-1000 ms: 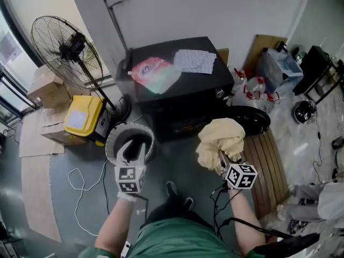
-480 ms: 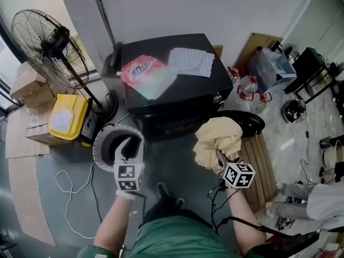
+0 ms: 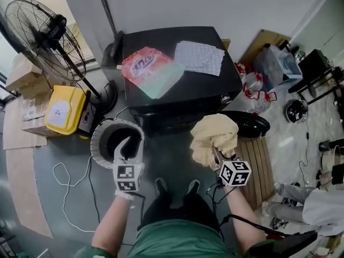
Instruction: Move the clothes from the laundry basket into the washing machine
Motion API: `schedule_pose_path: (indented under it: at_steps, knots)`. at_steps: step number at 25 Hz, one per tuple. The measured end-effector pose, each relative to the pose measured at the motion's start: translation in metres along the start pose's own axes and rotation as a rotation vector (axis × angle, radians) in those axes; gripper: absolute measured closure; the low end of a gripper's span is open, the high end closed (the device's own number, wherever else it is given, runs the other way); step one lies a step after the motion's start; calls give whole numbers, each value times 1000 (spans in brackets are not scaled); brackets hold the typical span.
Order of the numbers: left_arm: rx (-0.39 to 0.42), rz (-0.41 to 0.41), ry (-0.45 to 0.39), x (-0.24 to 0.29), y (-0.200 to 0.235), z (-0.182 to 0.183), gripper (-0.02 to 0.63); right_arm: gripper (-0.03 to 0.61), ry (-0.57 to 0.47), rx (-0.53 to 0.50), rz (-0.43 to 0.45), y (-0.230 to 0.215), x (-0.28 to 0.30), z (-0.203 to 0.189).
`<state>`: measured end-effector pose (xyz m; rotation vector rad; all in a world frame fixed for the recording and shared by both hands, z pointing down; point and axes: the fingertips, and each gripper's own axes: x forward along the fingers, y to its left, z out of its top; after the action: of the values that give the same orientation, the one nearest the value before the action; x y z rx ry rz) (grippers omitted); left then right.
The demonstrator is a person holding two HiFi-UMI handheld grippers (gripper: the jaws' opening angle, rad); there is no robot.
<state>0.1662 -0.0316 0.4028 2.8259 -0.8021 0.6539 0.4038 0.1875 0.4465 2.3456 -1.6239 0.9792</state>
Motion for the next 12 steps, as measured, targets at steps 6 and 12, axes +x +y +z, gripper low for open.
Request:
schedule_pose_path:
  at_steps: [6,12]
  knots:
    - [-9,57,52,17,-10,-22,474,408,75,-33,80,-15,48,-25]
    - [-71,162,71,29,-38,-34,473,408,187,-105,200,-32,84,-48]
